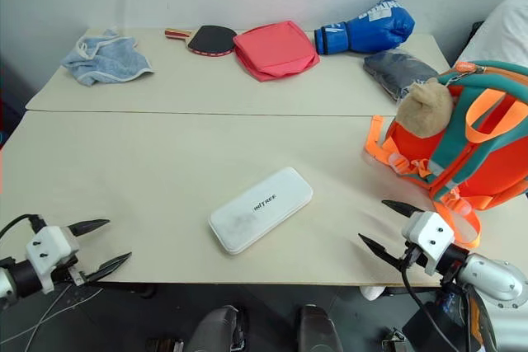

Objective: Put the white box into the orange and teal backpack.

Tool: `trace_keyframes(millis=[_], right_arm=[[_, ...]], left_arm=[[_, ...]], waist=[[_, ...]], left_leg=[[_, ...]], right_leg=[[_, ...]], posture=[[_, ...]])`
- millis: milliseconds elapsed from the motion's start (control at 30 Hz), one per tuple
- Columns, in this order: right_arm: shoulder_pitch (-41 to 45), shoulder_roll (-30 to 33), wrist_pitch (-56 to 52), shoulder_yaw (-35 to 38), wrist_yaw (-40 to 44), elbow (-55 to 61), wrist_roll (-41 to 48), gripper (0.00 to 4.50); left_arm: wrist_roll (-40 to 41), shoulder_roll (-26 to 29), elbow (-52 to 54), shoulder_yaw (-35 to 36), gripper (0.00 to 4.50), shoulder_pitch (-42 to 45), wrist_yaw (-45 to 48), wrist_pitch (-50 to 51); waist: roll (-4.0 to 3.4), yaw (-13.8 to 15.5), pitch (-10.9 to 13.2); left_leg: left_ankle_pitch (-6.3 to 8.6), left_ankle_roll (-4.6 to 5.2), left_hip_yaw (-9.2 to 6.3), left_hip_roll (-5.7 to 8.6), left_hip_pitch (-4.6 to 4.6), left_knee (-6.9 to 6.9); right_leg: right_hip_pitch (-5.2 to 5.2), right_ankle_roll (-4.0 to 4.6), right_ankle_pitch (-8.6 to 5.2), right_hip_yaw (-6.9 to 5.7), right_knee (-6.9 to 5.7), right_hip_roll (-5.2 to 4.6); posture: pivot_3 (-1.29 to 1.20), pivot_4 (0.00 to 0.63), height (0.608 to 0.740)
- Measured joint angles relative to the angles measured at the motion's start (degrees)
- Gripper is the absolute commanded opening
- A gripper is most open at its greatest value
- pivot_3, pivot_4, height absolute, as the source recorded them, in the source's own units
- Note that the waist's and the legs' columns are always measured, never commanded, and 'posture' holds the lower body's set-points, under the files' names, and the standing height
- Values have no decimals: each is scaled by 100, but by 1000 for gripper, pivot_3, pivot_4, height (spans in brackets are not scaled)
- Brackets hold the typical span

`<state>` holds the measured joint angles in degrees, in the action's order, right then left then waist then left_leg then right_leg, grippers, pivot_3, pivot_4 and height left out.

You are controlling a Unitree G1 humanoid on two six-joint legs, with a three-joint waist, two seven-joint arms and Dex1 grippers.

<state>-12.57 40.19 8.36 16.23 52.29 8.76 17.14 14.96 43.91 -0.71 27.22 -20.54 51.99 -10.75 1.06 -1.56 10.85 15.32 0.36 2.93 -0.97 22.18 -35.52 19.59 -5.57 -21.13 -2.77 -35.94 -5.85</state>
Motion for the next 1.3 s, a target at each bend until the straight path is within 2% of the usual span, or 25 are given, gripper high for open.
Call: trace_keyframes(millis=[100, 333, 367, 433, 600, 767, 833, 867, 900, 1133, 1300], right_arm=[[55, 0, 15, 0, 27, -12, 0, 4481], [401, -94, -259, -26, -100, -37, 105, 4481], [566, -111, -409, -91, -122, 2, 172, 4307], [775, -103, -658, -306, -29, 143, 278, 3905], [1185, -77, -1125, -1035, 122, 309, 192, 2168], [1750, -266, -1093, -1532, -488, 85, -688, 507], [1871, -311, -1098, -1600, -816, -221, -1028, 0], [1903, -340, -1100, -1603, -945, -379, -1163, 0], [1911, -355, -1094, -1608, -986, -452, -1214, 0], [2122, -655, -557, -1847, -975, -1033, -1353, 0], [2597, -906, -10, -1998, -1061, -1766, -1493, 0]], left_arm=[[-40, 2, 0, -7, 4500, -46, 25, -124], [240, -9, -14, -39, 4500, 44, 127, 308], [212, -1, -21, -71, 4318, 83, 145, 255], [228, 4, -11, -84, 3944, 55, 264, 240], [546, -1, 654, -158, 2389, -721, 823, 489], [671, -329, 1718, -605, 917, -916, 547, 1024], [543, -464, 2087, -932, 410, -739, 248, 1287], [471, -564, 2250, -1150, 93, -561, 75, 1434], [446, -603, 2322, -1275, 41, -461, -18, 1530], [207, -979, 2585, -2249, 41, 842, -831, 2583], [148, -985, 2584, -2646, 41, 1135, -887, 2991]], waist=[[0, 0, 0], [0, -10, 0], [-1, -14, 0], [-1, -13, -1], [-2, -25, 0], [-2, 19, 0], [-4, 33, 0], [-8, 40, -2], [-8, 42, -2], [-13, -21, -5], [-12, -20, -5]], left_leg=[[0, 0, 0, 1, 0, 0], [0, 0, -1, 1, -1, -4], [0, 0, -1, 0, -1, -5], [0, -1, -2, -2, 0, -3], [14, 5, 1, 1, 6, -8], [15, 5, -3, 1, 8, -33], [16, 4, -3, 7, 10, -36], [13, 9, -3, 10, 13, -39], [13, 10, -3, 10, 13, -39], [11, 9, 5, -3, 10, -54], [10, 4, 9, -6, 3, -56]], right_leg=[[0, 0, 0, 0, 0, -1], [0, 0, 0, 0, -5, -1], [0, 0, 0, 0, -6, -1], [2, 0, 0, -2, -5, 0], [2, 1, 0, 0, 7, -5], [-6, 1, 0, -5, -1, -10], [-8, 1, 0, -6, -1, -16], [-7, 1, 0, -7, -3, -18], [-7, 1, 0, -7, -3, -18], [-9, -4, 3, -8, -21, 12], [-9, -4, 3, -3, -31, 15]], posture=[[0, 150, 740], [0, 150, 740], [0, 150, 740], [0, 150, 740], [0, 150, 740], [0, 150, 740], [0, 150, 740], [0, 150, 740], [0, 150, 740], [0, 150, 740], [0, 150, 740]])
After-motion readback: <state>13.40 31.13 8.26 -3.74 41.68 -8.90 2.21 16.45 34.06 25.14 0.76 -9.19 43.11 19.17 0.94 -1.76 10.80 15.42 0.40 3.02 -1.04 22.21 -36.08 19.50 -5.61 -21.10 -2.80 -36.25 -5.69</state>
